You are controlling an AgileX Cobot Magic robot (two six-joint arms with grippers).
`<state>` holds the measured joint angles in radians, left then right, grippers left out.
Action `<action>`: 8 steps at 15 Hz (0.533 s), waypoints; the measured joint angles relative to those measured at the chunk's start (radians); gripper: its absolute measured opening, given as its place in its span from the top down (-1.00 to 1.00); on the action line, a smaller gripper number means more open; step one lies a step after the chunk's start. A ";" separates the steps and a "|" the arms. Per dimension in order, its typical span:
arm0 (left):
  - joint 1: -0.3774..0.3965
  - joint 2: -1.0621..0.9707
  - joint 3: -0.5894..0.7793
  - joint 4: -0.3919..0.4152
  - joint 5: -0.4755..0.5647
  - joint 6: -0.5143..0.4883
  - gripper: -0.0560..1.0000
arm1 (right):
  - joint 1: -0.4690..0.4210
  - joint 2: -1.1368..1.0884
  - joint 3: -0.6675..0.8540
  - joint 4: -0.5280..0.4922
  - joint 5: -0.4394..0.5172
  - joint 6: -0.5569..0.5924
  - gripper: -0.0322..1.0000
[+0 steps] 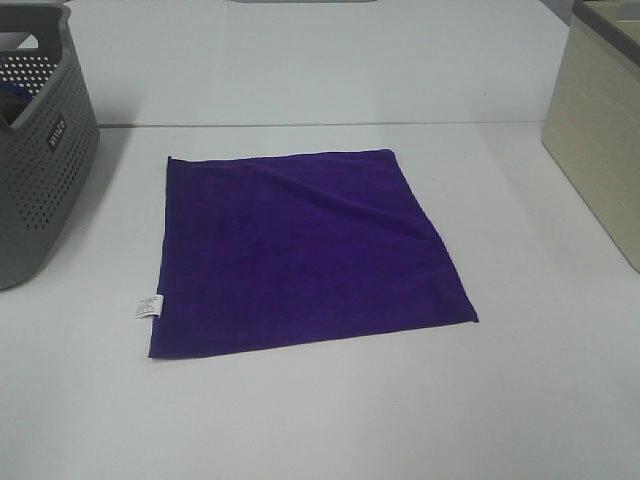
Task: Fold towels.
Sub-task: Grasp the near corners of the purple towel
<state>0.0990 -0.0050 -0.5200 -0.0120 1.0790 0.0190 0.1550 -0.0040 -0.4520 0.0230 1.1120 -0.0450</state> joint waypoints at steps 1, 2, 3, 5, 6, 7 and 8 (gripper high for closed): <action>0.000 0.000 0.000 0.000 0.000 0.000 -0.98 | 0.000 0.000 0.000 -0.009 0.000 0.005 -0.91; 0.000 0.000 0.000 0.000 0.000 0.000 -0.98 | 0.000 0.000 0.000 -0.014 0.000 0.007 -0.92; 0.000 0.000 0.000 0.000 0.000 0.000 -0.98 | 0.000 0.000 0.000 -0.015 0.000 0.008 -0.92; 0.000 0.000 0.000 0.000 0.000 0.000 -0.98 | 0.000 0.000 0.000 -0.016 0.000 0.008 -0.93; 0.000 0.000 0.000 0.000 0.000 0.000 -0.98 | 0.000 0.000 0.000 -0.016 0.000 0.008 -0.93; 0.000 0.000 0.000 0.000 0.000 0.000 -0.98 | 0.000 0.000 0.000 -0.017 0.000 0.008 -0.93; 0.000 0.000 0.000 0.000 0.000 0.000 -0.98 | 0.000 0.000 0.000 -0.017 0.000 0.008 -0.93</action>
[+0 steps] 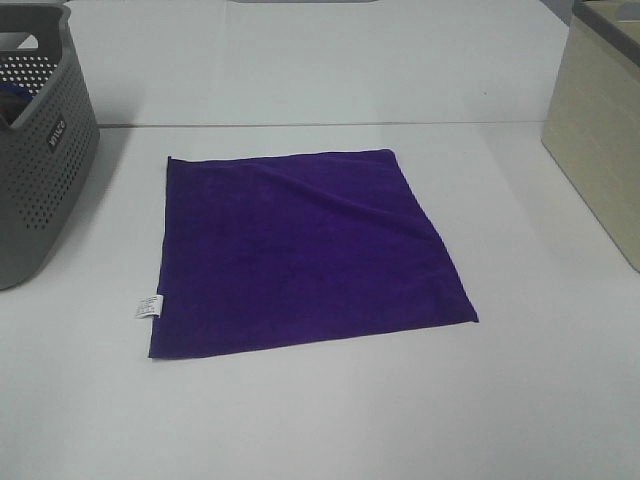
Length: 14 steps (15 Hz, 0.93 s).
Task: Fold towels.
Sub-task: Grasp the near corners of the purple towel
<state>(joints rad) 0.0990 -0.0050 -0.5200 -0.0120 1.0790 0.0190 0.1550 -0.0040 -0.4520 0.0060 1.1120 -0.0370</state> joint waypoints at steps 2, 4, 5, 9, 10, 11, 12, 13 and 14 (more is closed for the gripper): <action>0.000 0.000 0.000 0.000 0.000 -0.019 -0.98 | 0.000 0.000 0.000 0.000 0.000 0.000 -0.93; 0.000 0.000 0.000 0.001 0.000 -0.029 -0.98 | 0.000 0.000 0.000 0.000 0.000 0.000 -0.93; 0.000 0.000 0.000 0.001 0.000 -0.030 -0.98 | 0.000 0.000 0.000 0.000 0.000 0.000 -0.93; 0.000 0.000 0.000 0.001 0.000 -0.030 -0.98 | 0.000 0.000 0.000 0.000 0.000 0.000 -0.93; 0.000 0.000 0.000 0.001 0.000 -0.030 -0.98 | 0.000 0.000 0.000 0.000 0.000 0.000 -0.93; 0.000 0.000 0.000 0.001 0.000 -0.030 -0.98 | 0.000 0.000 0.000 0.000 0.000 0.000 -0.93; 0.000 0.000 0.000 0.001 0.000 -0.030 -0.98 | 0.000 0.000 0.000 0.000 0.000 0.000 -0.93; 0.000 0.000 0.000 0.002 0.000 -0.030 -0.98 | 0.000 0.000 0.000 0.000 0.000 0.000 -0.93; 0.000 0.000 0.000 0.002 0.000 -0.030 -0.98 | 0.000 0.000 0.000 0.000 0.000 0.000 -0.93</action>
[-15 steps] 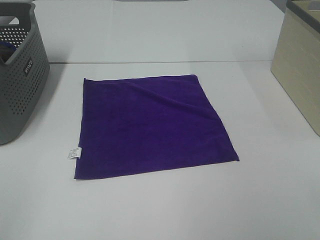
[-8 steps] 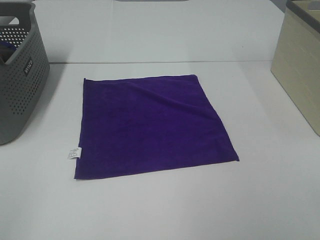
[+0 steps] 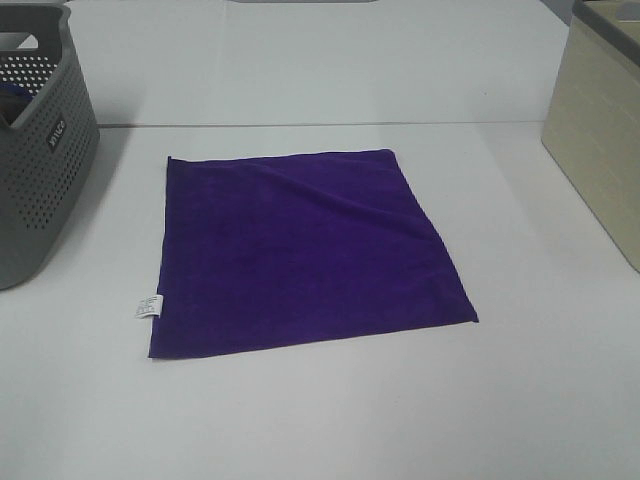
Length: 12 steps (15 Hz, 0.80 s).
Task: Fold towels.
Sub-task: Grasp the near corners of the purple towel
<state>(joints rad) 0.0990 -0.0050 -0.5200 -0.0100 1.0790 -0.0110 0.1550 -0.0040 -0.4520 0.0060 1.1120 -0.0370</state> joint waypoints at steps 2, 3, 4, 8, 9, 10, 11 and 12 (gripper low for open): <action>0.000 0.000 0.000 0.000 0.000 0.000 -0.98 | 0.000 0.000 0.000 0.000 0.000 0.000 -0.93; 0.000 0.000 0.000 0.000 0.000 0.000 -0.98 | 0.000 0.000 0.000 0.000 0.000 0.000 -0.93; 0.000 0.000 0.000 0.000 0.000 0.000 -0.98 | 0.000 0.000 0.000 0.000 0.000 0.000 -0.93; 0.000 0.000 0.000 0.000 0.000 0.001 -0.98 | 0.000 0.000 0.000 -0.006 0.000 0.000 -0.93; 0.000 0.000 0.000 0.000 0.000 0.001 -0.98 | 0.000 0.000 0.000 0.000 0.000 0.000 -0.93; 0.000 0.000 0.000 0.000 0.000 0.001 -0.98 | 0.000 0.000 0.000 0.000 0.000 0.000 -0.93; 0.000 0.000 0.000 0.000 0.000 0.001 -0.98 | 0.000 0.000 0.000 0.000 0.000 0.000 -0.93; 0.000 0.000 0.000 0.000 0.000 0.001 -0.98 | 0.000 0.000 0.000 0.000 0.000 0.000 -0.93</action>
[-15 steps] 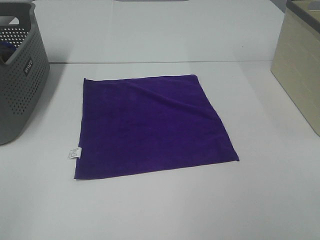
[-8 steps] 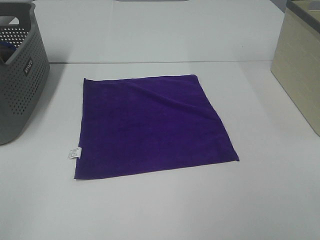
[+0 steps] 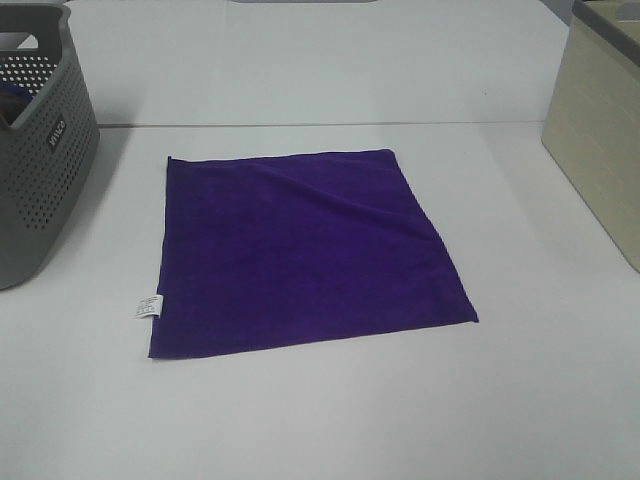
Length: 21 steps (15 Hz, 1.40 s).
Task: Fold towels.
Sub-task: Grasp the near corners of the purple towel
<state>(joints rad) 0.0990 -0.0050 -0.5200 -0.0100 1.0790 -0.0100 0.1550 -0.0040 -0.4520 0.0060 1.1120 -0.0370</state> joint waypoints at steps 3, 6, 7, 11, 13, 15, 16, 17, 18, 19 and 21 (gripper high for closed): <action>0.000 0.000 0.000 0.000 0.000 0.000 -0.98 | 0.000 0.000 0.000 0.000 0.000 0.000 -0.93; 0.000 0.000 0.000 0.000 0.000 0.000 -0.98 | 0.000 0.000 0.000 0.000 0.000 0.000 -0.93; 0.000 0.000 0.000 0.000 0.000 0.000 -0.98 | 0.000 0.000 0.000 0.000 0.000 0.000 -0.93; 0.000 0.000 0.000 0.000 0.000 0.000 -0.98 | 0.000 0.000 0.000 0.000 0.000 0.000 -0.93; 0.000 0.000 0.000 0.000 0.000 0.000 -0.98 | 0.000 0.000 0.000 0.000 0.000 0.000 -0.93; 0.000 0.000 0.000 0.000 0.000 0.000 -0.98 | 0.000 0.000 0.000 0.000 0.000 0.000 -0.93; 0.000 0.000 0.000 0.000 0.000 0.000 -0.98 | 0.000 0.000 0.000 0.000 0.000 0.000 -0.93; 0.000 0.000 0.000 0.000 0.000 0.000 -0.98 | 0.000 0.000 0.000 0.000 0.000 0.000 -0.93; 0.000 0.000 0.000 0.001 0.000 0.000 -0.98 | 0.000 0.000 0.000 0.000 0.000 0.000 -0.93; 0.000 0.000 0.000 0.001 0.000 0.000 -0.98 | 0.000 0.000 0.000 0.000 0.000 0.000 -0.93; 0.000 0.001 0.000 0.001 0.000 0.000 -0.98 | 0.000 0.000 0.000 -0.006 0.000 0.000 -0.93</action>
<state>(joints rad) 0.0990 -0.0040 -0.5200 -0.0090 1.0790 -0.0100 0.1550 -0.0040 -0.4520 0.0000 1.1120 -0.0370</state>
